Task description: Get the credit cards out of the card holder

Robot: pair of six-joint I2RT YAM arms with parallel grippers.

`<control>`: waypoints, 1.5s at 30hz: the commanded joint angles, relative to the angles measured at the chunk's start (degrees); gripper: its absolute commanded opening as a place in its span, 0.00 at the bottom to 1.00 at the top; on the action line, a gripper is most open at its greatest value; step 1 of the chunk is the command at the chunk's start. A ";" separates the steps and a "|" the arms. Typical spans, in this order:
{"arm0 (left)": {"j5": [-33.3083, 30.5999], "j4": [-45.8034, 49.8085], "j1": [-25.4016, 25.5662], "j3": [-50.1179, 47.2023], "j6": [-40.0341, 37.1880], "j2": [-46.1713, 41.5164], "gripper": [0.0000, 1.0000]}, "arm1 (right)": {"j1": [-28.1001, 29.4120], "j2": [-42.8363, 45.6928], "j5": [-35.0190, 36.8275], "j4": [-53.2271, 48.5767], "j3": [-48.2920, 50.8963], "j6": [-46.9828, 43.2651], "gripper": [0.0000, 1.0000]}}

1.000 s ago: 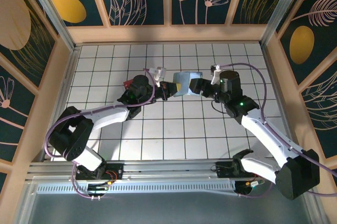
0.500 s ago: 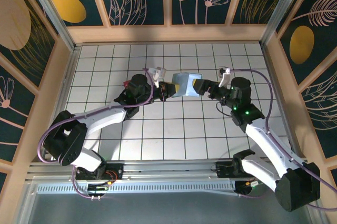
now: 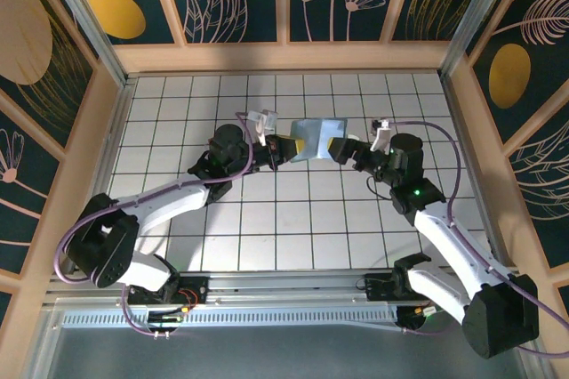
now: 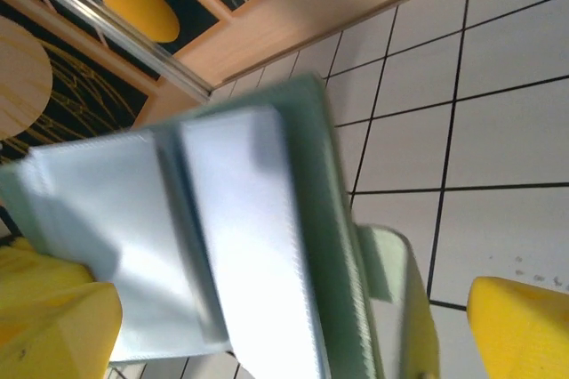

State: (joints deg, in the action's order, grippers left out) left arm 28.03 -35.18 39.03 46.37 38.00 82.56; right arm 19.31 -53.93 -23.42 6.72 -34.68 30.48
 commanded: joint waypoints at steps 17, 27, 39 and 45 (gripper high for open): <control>1.51 -11.89 0.35 -5.61 7.27 -3.65 0.00 | 4.65 -4.37 -2.85 4.01 -2.02 -5.76 0.96; 2.38 -10.88 0.35 -5.57 6.04 -3.65 0.00 | 8.09 -6.15 3.61 0.62 -6.17 -7.40 0.95; 5.91 -9.49 0.33 -4.45 5.26 -1.98 0.00 | 8.03 -7.67 0.00 3.75 -7.38 -6.49 0.79; 5.66 -11.43 0.35 -4.79 7.08 -1.76 0.07 | 7.92 -8.21 -3.44 6.60 -6.61 -4.70 0.34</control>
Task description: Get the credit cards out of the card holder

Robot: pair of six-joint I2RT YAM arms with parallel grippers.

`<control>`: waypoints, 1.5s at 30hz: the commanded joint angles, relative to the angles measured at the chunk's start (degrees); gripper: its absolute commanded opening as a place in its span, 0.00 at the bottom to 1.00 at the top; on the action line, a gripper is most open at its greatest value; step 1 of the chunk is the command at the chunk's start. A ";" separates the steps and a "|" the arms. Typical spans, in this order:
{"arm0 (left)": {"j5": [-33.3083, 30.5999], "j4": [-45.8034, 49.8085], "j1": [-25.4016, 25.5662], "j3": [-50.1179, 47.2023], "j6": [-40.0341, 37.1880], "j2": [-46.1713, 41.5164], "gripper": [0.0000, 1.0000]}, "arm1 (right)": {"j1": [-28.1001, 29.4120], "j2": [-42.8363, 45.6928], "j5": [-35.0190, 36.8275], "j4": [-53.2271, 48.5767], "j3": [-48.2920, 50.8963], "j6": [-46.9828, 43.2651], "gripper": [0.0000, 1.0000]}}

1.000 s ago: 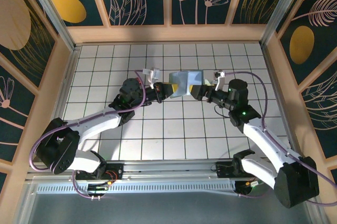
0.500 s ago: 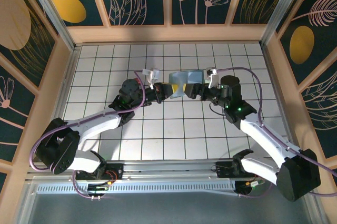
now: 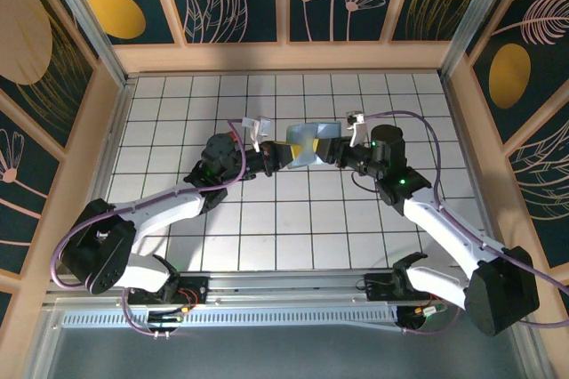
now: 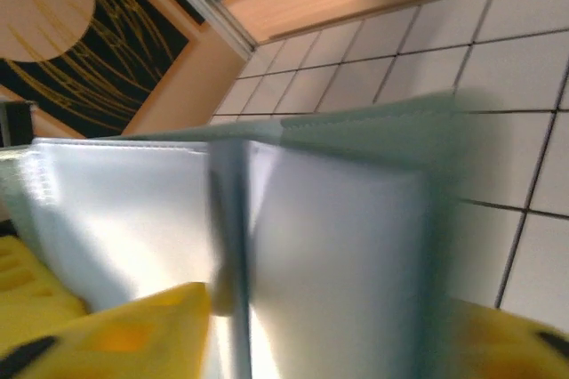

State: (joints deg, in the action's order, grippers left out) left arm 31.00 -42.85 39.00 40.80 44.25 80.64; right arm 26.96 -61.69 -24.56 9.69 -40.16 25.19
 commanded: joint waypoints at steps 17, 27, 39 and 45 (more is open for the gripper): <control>1.92 -7.38 0.19 -1.25 2.04 -2.51 0.27 | -1.05 0.37 -3.82 5.94 0.35 2.89 0.16; 0.89 -3.68 0.12 0.93 1.17 -0.46 0.21 | -0.98 0.19 -5.83 7.36 0.43 4.18 0.14; -1.50 0.37 0.14 1.96 -1.24 -0.90 0.00 | -0.92 -0.18 -3.86 4.11 -0.39 3.14 0.32; -3.77 4.76 0.17 2.42 -2.85 -1.61 0.00 | -0.89 1.03 -2.54 1.63 -0.97 2.02 0.58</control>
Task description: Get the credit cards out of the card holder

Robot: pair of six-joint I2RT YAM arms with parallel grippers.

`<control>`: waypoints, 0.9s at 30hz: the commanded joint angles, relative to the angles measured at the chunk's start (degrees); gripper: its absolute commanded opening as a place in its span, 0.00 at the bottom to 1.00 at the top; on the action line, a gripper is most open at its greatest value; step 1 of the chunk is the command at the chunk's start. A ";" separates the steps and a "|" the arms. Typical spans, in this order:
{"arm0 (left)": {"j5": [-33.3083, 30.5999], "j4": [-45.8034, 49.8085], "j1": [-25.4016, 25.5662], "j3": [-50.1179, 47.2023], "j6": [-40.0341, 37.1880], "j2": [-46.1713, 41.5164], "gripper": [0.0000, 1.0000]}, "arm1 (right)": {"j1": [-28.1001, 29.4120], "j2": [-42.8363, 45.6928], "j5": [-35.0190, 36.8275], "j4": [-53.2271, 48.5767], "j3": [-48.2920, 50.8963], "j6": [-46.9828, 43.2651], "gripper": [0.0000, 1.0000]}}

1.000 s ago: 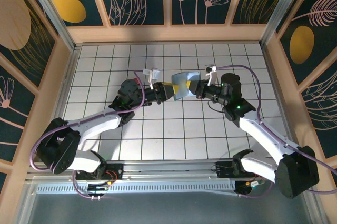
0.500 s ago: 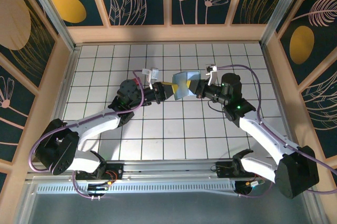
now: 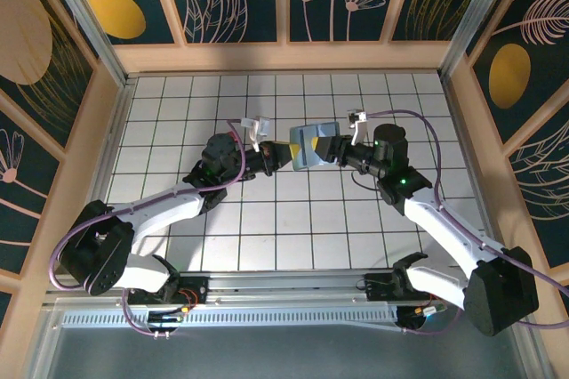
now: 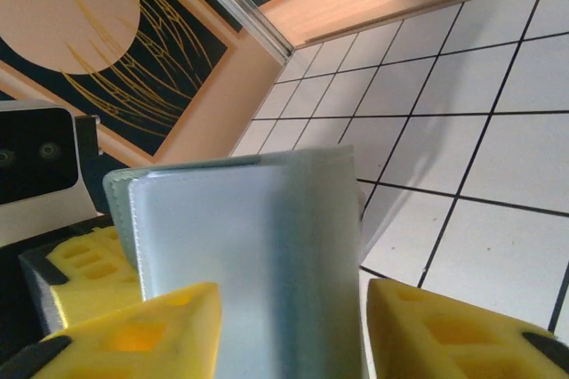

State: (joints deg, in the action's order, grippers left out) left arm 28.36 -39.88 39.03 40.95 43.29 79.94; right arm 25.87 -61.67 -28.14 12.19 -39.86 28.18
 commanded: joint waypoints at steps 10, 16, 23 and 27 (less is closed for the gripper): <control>-0.24 1.52 0.14 3.14 -1.38 0.15 0.00 | 2.36 -0.53 1.28 -2.46 -2.46 -2.69 0.82; 0.06 0.94 0.16 3.08 -1.17 0.17 0.00 | 3.40 -2.21 3.00 -4.96 -4.42 -4.72 0.85; 0.20 0.50 0.11 2.92 -0.94 -0.18 0.00 | 3.62 -3.34 5.77 -8.06 -5.90 -5.76 0.85; 0.08 0.50 0.11 3.04 -0.97 -0.15 0.00 | 3.69 -3.30 6.65 -8.64 -5.94 -5.95 0.80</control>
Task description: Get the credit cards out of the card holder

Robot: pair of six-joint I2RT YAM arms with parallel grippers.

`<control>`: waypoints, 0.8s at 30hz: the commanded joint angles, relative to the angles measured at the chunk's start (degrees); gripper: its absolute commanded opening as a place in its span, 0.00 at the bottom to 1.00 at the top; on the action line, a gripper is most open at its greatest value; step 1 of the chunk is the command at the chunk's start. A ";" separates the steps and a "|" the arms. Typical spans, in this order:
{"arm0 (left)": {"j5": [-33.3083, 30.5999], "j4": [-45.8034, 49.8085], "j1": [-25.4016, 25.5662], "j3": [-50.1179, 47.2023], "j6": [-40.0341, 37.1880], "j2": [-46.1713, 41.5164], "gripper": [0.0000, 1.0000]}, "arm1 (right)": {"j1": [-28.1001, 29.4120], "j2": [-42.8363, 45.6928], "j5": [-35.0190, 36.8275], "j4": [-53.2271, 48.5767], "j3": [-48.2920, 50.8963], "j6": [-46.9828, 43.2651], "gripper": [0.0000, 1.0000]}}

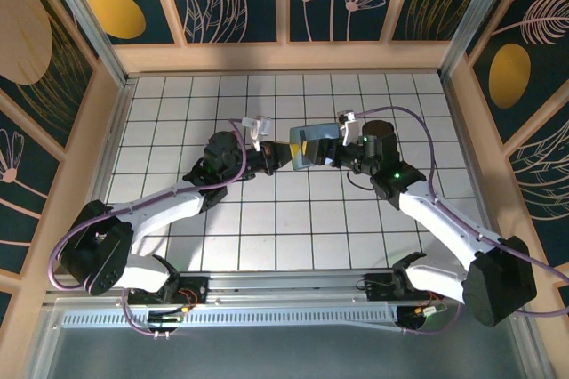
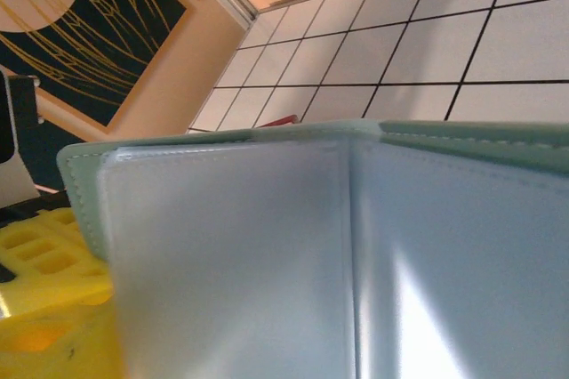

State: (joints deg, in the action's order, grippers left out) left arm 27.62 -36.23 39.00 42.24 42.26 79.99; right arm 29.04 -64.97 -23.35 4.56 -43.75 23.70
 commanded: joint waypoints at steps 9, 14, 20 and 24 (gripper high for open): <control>0.24 -2.88 0.18 1.22 -0.15 -0.40 0.00 | 0.15 2.07 3.49 -0.62 -1.15 -0.85 0.34; 0.37 -3.43 0.14 1.01 0.51 0.06 0.19 | -0.29 3.06 2.11 0.62 -0.30 0.24 0.26; 3.46 -6.36 0.17 1.53 2.25 1.83 0.51 | -0.29 2.40 0.20 2.69 0.45 1.75 0.22; 2.88 -5.62 0.20 1.64 2.27 2.70 0.56 | -0.24 2.07 -0.32 3.33 0.49 2.14 0.21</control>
State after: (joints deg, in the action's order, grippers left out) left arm 29.39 -39.64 39.03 42.35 44.07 81.78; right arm 28.93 -63.37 -22.35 4.16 -43.72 24.73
